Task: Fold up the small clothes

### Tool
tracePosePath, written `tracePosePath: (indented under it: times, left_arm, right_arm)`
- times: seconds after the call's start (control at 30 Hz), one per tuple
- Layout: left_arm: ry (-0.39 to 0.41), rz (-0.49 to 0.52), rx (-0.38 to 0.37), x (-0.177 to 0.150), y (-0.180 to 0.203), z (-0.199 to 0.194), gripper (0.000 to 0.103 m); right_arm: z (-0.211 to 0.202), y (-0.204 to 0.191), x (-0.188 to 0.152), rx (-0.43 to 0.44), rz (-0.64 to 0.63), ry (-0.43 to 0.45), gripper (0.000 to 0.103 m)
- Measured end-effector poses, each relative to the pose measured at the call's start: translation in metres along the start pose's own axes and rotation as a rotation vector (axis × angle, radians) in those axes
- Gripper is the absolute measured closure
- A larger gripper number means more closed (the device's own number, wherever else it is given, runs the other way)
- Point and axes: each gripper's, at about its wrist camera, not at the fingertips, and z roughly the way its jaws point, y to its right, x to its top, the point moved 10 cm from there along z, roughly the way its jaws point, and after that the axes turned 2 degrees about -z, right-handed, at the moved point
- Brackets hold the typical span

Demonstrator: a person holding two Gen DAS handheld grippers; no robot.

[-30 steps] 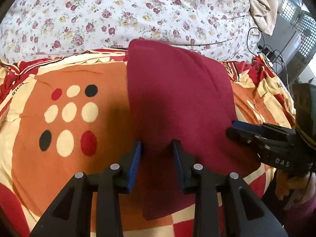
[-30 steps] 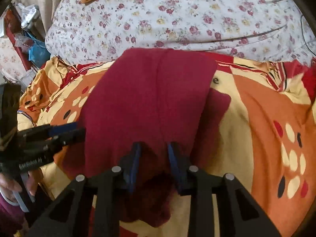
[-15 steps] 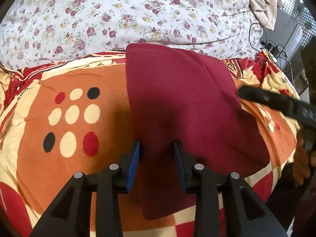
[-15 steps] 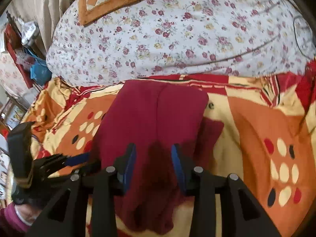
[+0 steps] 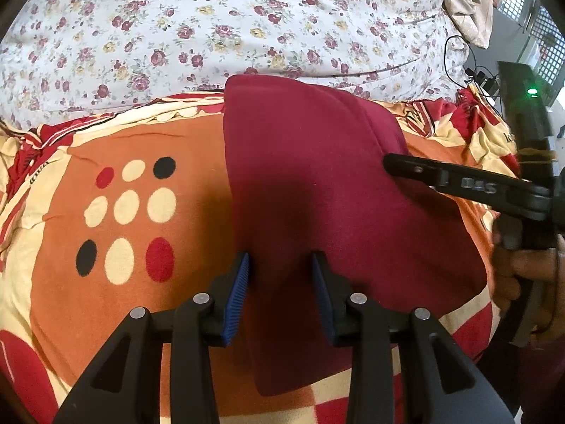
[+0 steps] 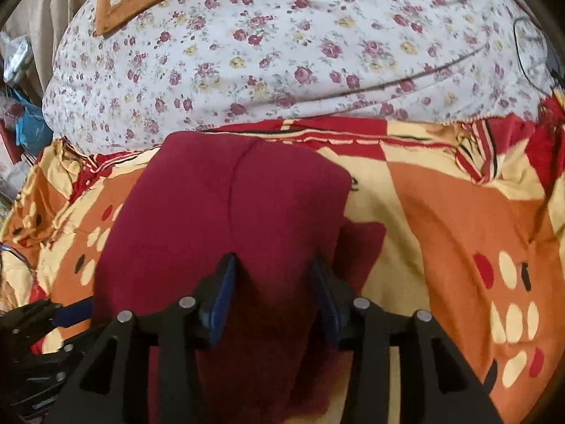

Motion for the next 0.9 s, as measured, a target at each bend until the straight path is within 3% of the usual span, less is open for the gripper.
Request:
tracePosePath:
  times: [0.23,0.4,0.63,0.9]
  left_arm:
    - [0.002,-0.006,0.006,0.0,0.0,0.001,0.076]
    - [0.002,-0.003,0.016,-0.001,0.0,0.002,0.075]
    - [-0.006,-0.002,0.015,-0.004,0.0,0.001,0.071]
    - [-0.002,0.015,0.025,-0.006,0.004,0.002,0.071]
  right_arm:
    - [-0.039,-0.015,-0.015,0.023,-0.04,0.029,0.058]
    - [-0.031,-0.011,-0.041,-0.003,-0.055,-0.025,0.058]
    - [-0.041,-0.014,-0.054,0.053,-0.04,0.032,0.085]
    - [-0.034,-0.012,-0.065,0.038,-0.056,-0.003,0.086]
